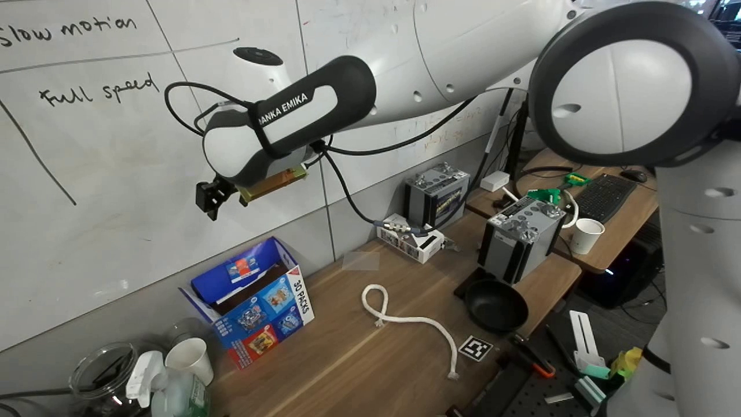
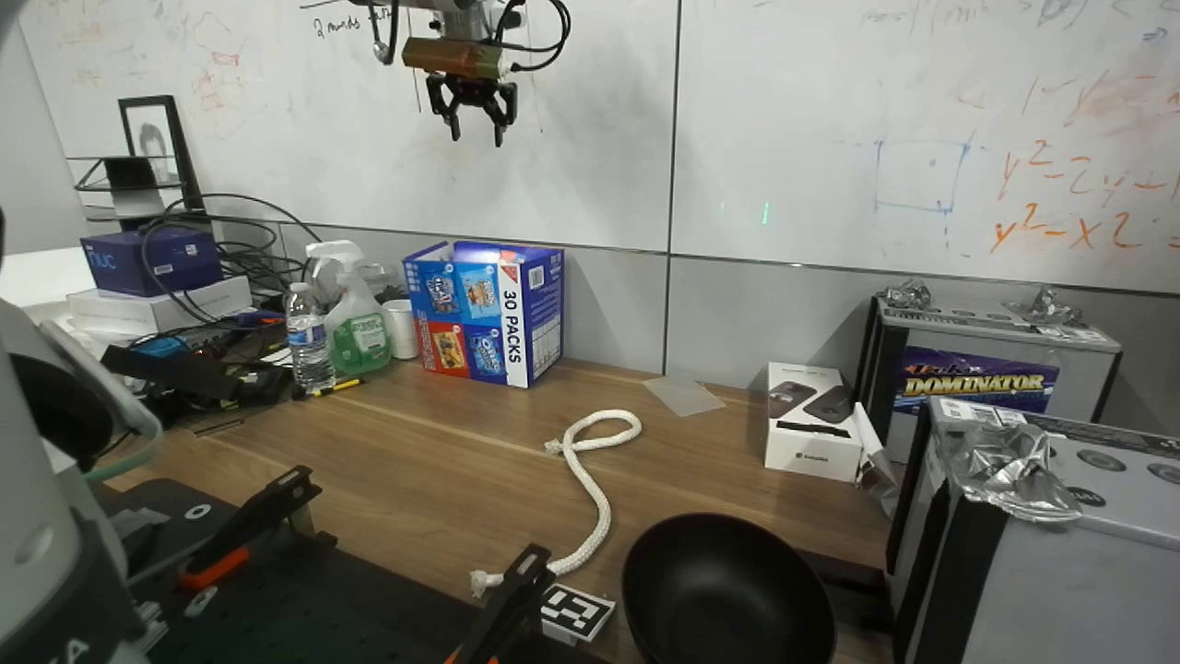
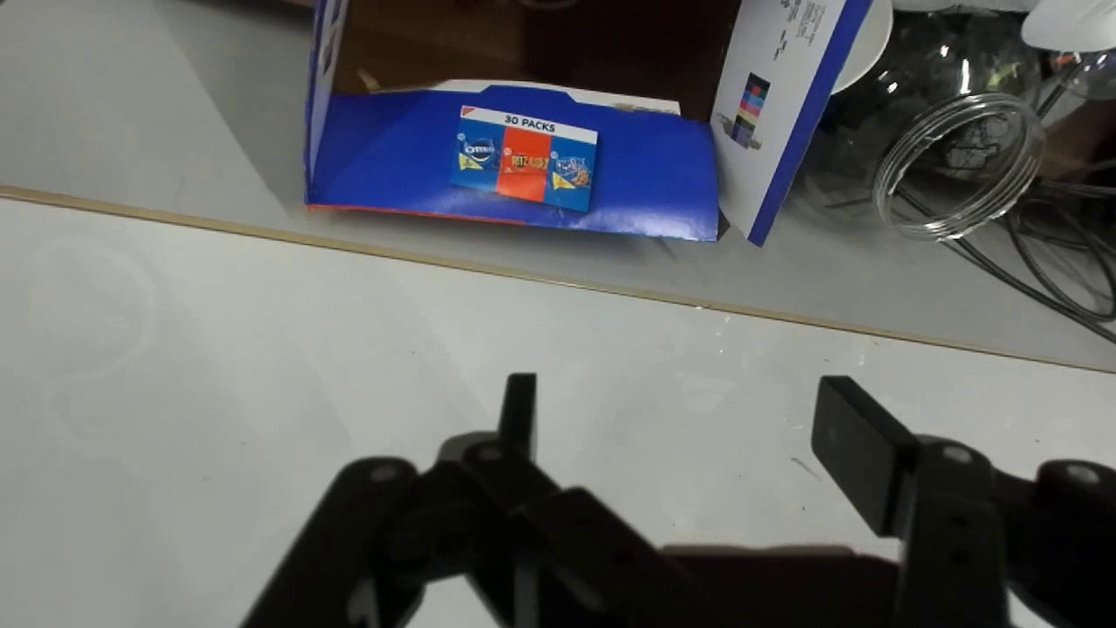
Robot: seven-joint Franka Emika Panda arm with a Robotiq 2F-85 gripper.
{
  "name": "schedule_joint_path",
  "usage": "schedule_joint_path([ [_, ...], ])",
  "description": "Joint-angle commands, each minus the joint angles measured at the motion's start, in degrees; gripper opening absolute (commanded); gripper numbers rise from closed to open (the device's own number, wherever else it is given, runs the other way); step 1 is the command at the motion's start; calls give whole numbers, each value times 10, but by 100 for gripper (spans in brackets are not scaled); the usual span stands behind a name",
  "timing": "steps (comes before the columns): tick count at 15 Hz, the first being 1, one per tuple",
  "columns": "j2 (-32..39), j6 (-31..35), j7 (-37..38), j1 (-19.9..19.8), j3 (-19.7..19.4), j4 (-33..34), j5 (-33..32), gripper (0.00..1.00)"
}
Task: Put the left and right ropes in the box respectively
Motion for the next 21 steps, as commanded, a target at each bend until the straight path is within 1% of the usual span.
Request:
schedule_joint_path([
  [1,-22,-61,14,6,-16,-13,-20,100],
  [3,-38,-119,30,9,-31,-38,-45,100],
  [4,-51,-145,27,3,-34,-57,-51,100],
  [5,-60,-159,27,0,-38,-76,-59,100],
  [7,-84,-176,21,-10,-43,-115,-61,100],
  [10,-120,-180,11,-27,-47,-176,-55,100],
  [13,-132,-152,6,-43,-54,-234,-64,100],
  [17,-113,-95,6,-61,-68,-289,-81,100],
  [19,-85,-56,18,-69,-82,-298,-93,100],
  [21,-54,-28,8,-81,-90,-294,-87,100],
])
